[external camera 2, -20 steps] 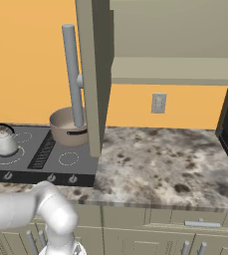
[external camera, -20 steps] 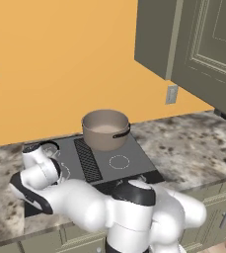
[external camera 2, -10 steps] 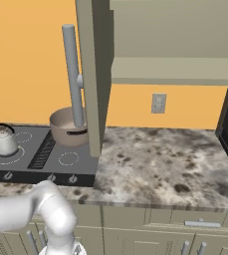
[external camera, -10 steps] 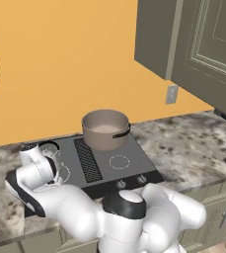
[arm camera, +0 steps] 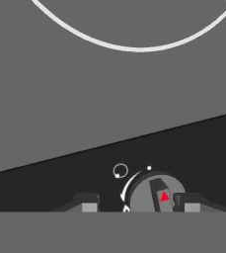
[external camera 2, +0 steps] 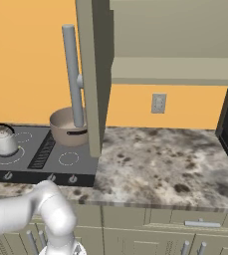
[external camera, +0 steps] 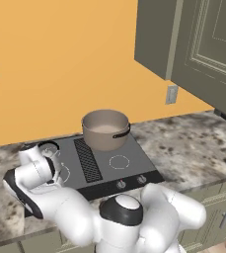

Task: Pick the kettle from the cabinet and place it on a stove burner. Then pick the pot from the counter and place it on another stove burner. Finally, turn both burners on.

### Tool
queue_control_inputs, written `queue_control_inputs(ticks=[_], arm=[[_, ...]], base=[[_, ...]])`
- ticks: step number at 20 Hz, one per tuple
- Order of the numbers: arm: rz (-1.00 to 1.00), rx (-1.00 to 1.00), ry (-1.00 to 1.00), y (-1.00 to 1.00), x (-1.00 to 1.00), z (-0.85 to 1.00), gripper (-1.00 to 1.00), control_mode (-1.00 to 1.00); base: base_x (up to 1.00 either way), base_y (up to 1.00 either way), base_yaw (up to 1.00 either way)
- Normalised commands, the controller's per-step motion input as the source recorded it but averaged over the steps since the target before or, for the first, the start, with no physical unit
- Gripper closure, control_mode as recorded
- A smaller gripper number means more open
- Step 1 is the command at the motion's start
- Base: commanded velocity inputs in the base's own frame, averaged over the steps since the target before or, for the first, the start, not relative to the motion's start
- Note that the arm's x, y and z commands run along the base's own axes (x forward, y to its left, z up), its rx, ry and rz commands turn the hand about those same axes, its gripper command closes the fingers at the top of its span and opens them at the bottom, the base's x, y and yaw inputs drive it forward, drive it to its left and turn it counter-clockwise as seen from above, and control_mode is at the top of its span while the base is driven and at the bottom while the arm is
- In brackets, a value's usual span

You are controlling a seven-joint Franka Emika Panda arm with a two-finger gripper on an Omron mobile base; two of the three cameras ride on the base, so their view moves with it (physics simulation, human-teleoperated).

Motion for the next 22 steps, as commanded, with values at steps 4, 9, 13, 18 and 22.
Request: queue_control_inputs(ticks=[4,9,13,18,22], arm=[[0.20,0.00,0.00,0.00,-0.11,-0.27,1.00,-1.00],[0.31,0.00,0.00,0.00,-0.02,-0.29,1.00,-1.00],[0.36,0.01,0.00,-0.01,0.00,-0.30,1.00,-1.00],[0.38,0.06,0.00,-0.06,0.00,-0.31,1.00,-1.00],[0.38,0.07,0.00,0.00,0.00,-0.29,1.00,-1.00]], base=[[0.00,0.00,0.00],[0.00,0.00,0.00],[0.00,0.00,0.00],[0.00,0.00,0.00],[0.00,0.00,0.00]])
